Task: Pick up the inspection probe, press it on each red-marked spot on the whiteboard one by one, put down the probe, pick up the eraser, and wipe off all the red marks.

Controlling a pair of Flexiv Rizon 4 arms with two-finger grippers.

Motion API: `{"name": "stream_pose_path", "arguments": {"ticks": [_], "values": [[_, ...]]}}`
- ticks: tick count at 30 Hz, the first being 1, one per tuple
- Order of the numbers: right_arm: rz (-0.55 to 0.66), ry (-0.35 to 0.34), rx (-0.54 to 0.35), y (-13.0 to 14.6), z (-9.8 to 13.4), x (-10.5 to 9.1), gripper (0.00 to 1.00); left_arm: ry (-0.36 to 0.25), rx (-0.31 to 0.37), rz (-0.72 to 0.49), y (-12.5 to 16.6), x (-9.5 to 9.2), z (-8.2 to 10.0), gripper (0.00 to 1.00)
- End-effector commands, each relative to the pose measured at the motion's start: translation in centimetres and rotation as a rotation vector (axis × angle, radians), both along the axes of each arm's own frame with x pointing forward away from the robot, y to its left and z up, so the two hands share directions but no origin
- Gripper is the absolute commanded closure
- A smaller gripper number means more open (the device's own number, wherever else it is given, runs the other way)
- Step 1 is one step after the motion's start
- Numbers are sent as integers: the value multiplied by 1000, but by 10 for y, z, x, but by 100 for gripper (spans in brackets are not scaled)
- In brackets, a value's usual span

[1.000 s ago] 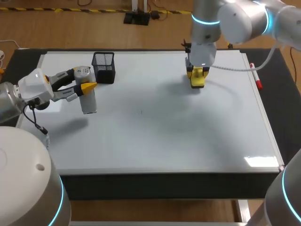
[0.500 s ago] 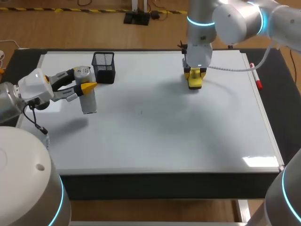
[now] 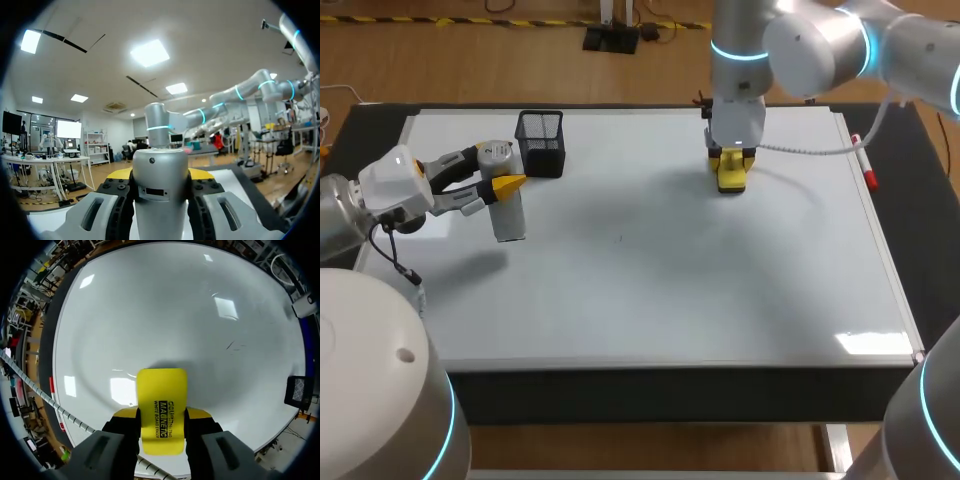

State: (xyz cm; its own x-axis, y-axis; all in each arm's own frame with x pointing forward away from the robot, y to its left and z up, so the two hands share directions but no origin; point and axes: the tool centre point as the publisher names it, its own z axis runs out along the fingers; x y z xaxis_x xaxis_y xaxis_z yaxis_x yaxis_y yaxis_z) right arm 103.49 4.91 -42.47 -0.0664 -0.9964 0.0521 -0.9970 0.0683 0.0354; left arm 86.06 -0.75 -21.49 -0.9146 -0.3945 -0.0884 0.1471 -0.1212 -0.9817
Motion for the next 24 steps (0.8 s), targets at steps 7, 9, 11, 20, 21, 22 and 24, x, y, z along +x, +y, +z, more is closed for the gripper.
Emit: {"name": "stream_pose_path", "arguments": {"ticks": [7, 9, 11, 20, 21, 22, 24], "values": [[6, -20, -8, -3, 2, 1, 7, -1, 0, 0, 0, 0, 1, 100], [-3, -27, -8, -5, 5, 2, 0, -1, 0, 0, 0, 0, 1, 100], [-16, -38, -6, -7, 9, 2, 0, -1, 0, 0, 0, 0, 1, 100], [-169, -47, 97, -24, 40, 6, 0, -1, 0, 0, 0, 0, 1, 100], [-195, -38, 115, -27, 43, 7, 0, -1, 0, 0, 0, 0, 1, 100], [-220, -29, 139, -29, 45, 8, 0, -1, 0, 0, 0, 0, 1, 100], [-266, -12, 177, -33, 51, 11, 0, -1, 0, 0, 0, 0, 1, 100]]}}
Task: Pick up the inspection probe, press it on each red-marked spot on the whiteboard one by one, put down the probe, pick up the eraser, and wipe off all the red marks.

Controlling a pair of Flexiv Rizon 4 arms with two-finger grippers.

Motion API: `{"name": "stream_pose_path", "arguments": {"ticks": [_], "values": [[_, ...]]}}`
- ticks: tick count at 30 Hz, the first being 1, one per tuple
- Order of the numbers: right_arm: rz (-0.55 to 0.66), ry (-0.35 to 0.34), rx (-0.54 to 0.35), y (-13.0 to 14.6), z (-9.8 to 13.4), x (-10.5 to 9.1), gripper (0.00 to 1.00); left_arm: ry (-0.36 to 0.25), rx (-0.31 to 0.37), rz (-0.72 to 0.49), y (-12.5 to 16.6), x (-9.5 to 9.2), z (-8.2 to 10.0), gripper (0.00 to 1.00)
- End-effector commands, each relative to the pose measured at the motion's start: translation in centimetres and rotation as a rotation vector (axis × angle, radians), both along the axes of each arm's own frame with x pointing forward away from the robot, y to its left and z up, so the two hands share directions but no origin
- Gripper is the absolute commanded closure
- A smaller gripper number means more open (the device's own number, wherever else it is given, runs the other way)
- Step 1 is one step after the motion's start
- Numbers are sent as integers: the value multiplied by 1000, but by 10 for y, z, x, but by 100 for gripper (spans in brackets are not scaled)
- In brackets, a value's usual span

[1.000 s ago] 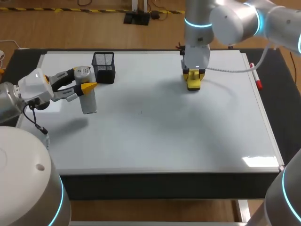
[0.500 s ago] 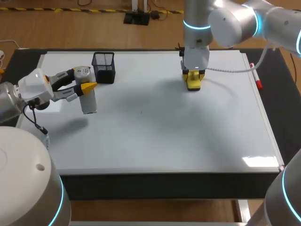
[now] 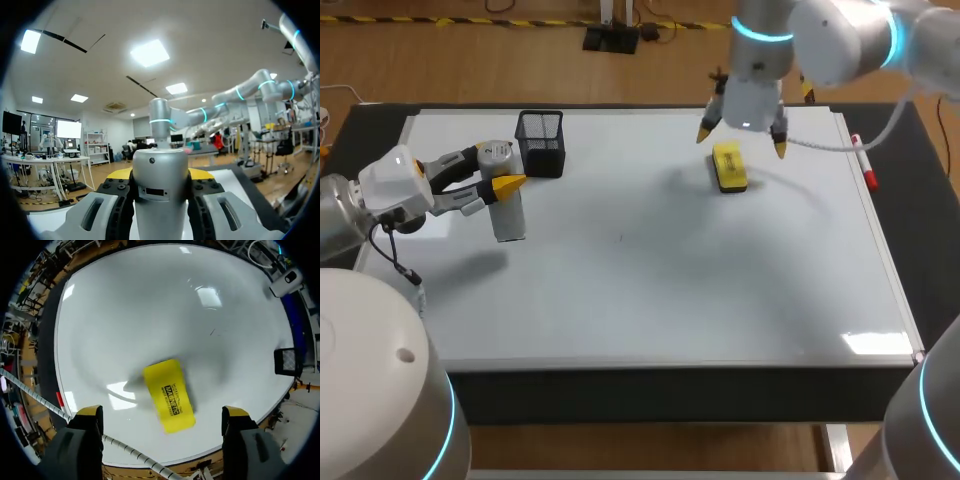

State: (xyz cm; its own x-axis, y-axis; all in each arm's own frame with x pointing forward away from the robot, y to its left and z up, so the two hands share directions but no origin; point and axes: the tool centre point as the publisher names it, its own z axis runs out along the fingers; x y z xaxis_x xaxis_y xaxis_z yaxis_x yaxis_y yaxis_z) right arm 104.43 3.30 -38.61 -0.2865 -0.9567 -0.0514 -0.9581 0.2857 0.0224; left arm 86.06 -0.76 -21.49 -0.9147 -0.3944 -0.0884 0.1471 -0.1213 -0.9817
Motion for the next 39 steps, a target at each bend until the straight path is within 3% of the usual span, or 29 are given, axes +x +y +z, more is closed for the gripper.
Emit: {"name": "stream_pose_path", "arguments": {"ticks": [1, 16, 28, 39], "values": [[-65, 21, 96, -18, 14, 2, 0, -1, 0, 0, 0, 0, 1, 100], [-339, 156, 380, -31, 45, 17, 0, -1, 0, 0, 0, 0, 1, 100], [-548, 183, 560, -38, 81, 17, 0, -1, 0, 0, 0, 0, 1, 100], [-660, 233, 631, -41, 110, 26, 0, -1, 0, 0, 0, 0, 1, 100]]}}
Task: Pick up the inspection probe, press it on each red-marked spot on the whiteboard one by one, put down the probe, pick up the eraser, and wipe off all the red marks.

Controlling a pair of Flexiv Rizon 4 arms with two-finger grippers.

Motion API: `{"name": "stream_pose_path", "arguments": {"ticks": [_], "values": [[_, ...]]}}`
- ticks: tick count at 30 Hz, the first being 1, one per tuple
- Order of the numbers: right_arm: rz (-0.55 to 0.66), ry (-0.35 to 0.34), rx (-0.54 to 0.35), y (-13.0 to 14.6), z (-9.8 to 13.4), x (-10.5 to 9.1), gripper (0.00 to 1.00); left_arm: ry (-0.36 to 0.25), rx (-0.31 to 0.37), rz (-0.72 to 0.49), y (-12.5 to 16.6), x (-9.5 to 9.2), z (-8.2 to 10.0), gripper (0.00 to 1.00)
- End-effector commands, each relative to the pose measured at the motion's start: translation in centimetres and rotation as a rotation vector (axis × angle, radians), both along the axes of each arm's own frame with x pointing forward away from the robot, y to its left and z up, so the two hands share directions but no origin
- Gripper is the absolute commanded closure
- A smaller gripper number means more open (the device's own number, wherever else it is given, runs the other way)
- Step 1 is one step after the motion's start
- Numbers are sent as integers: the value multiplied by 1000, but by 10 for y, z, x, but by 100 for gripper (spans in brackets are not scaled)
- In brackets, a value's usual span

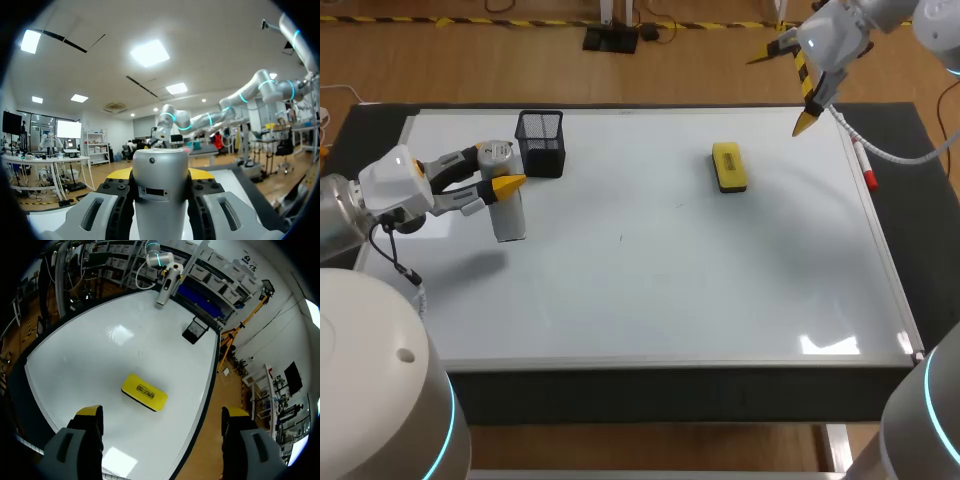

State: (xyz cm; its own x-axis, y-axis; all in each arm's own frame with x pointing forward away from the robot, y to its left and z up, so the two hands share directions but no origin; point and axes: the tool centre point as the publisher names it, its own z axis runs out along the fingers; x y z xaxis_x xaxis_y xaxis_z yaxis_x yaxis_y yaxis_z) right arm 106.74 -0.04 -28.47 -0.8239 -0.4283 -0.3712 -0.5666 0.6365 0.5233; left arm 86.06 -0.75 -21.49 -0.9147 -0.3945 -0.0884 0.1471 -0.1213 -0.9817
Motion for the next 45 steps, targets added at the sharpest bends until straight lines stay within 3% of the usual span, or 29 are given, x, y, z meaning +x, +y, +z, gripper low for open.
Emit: {"name": "stream_pose_path", "arguments": {"ticks": [1, 4, 26, 29, 33, 45], "values": [[-24, -7, 16, -9, 12, 3, 0, -1, 0, 0, 0, 0, 1, 100], [-34, -10, 18, -9, 23, 3, 0, -1, 0, 0, 0, 0, 1, 100], [-34, -10, 18, -9, 23, 3, 0, 3, 5, -24, -1, -4, 2, 100], [-34, -10, 18, -9, 23, 3, 0, -7, -26, -61, 2, -3, 10, 100], [-34, -10, 18, -9, 23, 3, 0, -16, -3, -122, 2, 8, 27, 100], [-34, -10, 18, -9, 23, 3, 0, -56, -45, -259, 12, 65, 71, 100]]}}
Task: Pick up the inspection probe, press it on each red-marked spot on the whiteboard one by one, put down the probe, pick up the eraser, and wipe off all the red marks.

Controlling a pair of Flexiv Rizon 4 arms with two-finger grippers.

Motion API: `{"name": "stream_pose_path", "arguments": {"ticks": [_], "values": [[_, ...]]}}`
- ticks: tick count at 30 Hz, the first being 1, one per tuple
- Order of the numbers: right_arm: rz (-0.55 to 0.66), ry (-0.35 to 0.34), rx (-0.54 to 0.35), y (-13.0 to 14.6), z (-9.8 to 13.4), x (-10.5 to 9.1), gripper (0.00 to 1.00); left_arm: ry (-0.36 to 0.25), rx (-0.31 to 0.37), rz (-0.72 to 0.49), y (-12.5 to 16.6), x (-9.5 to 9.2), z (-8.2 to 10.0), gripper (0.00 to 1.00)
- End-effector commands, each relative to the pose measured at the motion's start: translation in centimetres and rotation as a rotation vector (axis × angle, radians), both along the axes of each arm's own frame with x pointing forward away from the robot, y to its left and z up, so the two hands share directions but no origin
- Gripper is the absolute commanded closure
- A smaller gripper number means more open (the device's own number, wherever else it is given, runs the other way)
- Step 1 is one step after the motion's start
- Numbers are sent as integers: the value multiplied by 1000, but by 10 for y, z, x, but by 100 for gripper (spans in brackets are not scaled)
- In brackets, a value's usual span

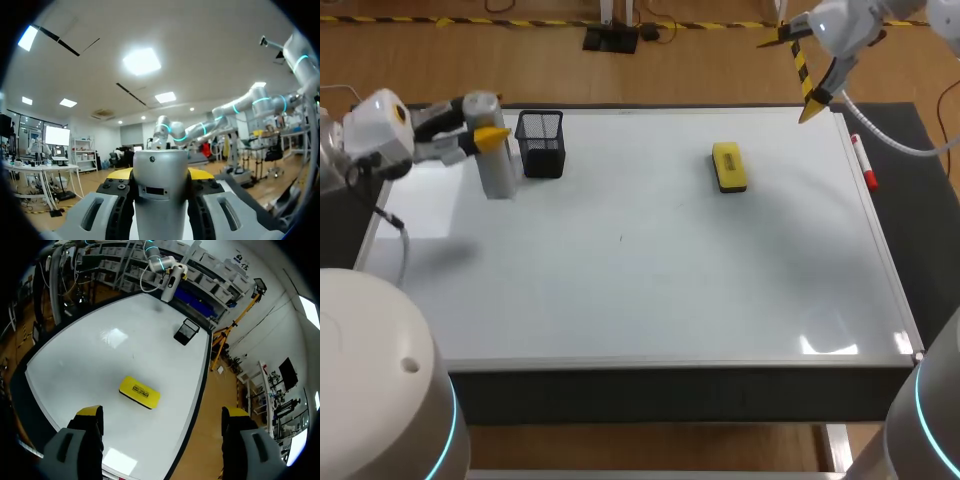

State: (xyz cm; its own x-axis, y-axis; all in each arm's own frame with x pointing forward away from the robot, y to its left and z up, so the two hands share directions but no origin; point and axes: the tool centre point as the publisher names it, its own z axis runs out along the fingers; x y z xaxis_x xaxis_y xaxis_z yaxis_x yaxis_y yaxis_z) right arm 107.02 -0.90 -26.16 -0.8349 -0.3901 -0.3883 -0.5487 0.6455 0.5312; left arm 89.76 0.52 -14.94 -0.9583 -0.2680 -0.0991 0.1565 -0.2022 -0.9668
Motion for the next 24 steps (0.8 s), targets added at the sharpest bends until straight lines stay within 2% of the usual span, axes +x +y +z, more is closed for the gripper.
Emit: {"name": "stream_pose_path", "arguments": {"ticks": [1, 2, 4, 5, 7, 9, 13, 24], "values": [[2, 0, -4, 0, 0, 0, 0, -34, 8, -129, -2, 33, 9, 100], [2, 0, -4, 0, 0, 0, 0, -38, -8, -142, -3, 38, 12, 100], [2, 0, -4, 0, 0, 0, 0, -40, 3, -160, -6, 50, 16, 100], [2, 0, -4, 0, 0, 0, 0, -46, -17, -175, -8, 55, 18, 100], [2, 0, -4, 0, 0, 0, 0, -43, -5, -190, -12, 69, 21, 100], [2, 0, -4, 0, 0, 0, 0, -45, -41, -214, -15, 79, 24, 100], [2, 0, -4, 0, 0, 0, 0, -47, -44, -238, -22, 95, 27, 100], [2, 0, -4, 0, 0, 0, 0, -43, -38, -255, -27, 133, 21, 100]]}}
